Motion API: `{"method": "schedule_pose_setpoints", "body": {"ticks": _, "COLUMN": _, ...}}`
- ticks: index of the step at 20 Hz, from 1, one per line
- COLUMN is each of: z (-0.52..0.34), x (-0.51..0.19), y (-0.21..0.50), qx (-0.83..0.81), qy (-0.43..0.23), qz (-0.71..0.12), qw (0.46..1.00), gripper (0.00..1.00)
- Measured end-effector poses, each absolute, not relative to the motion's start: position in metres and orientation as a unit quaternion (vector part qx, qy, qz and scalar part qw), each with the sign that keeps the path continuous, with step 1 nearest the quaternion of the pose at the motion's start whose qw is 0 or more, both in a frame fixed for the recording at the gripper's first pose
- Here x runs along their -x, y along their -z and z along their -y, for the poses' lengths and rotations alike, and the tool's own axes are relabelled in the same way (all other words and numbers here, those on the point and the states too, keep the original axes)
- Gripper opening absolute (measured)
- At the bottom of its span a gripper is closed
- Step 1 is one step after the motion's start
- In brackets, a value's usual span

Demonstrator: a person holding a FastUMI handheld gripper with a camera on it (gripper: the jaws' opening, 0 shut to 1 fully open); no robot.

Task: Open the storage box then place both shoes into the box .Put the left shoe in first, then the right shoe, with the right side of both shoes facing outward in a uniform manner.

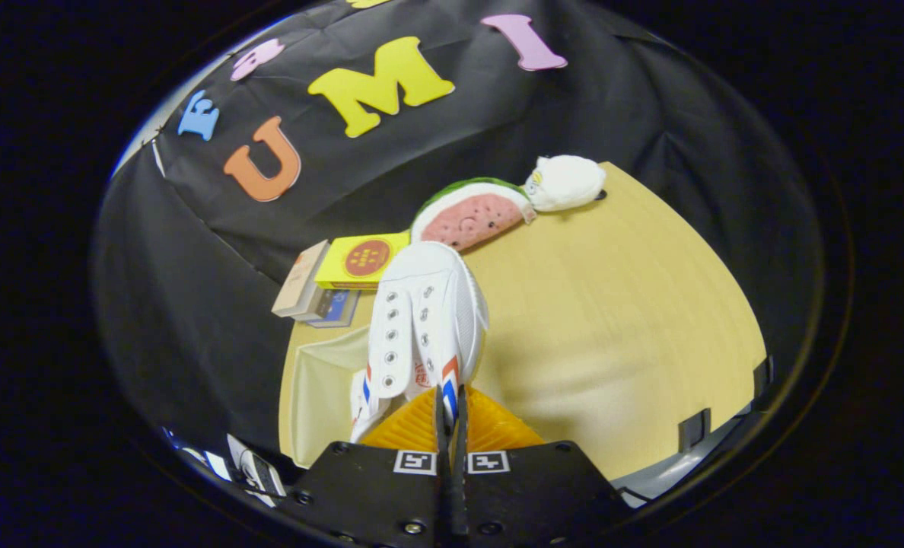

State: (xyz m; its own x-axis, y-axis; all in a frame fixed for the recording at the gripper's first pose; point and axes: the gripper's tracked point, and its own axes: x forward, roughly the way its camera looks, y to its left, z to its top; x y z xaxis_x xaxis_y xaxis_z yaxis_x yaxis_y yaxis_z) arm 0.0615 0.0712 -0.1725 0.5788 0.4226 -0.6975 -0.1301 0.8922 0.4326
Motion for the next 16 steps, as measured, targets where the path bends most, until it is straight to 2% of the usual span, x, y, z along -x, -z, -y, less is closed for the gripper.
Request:
{"method": "schedule_pose_setpoints", "body": {"ticks": 7, "z": -0.182, "x": -0.040, "y": 0.185, "qx": -0.132, "qy": -0.192, "qz": -0.442, "qw": 0.866, "gripper": 0.00}}
{"method": "schedule_pose_setpoints", "body": {"ticks": 16, "z": -0.192, "x": -0.030, "y": 0.257, "qx": -0.044, "qy": -0.158, "qz": -0.467, "qw": 0.869, "gripper": 0.00}}
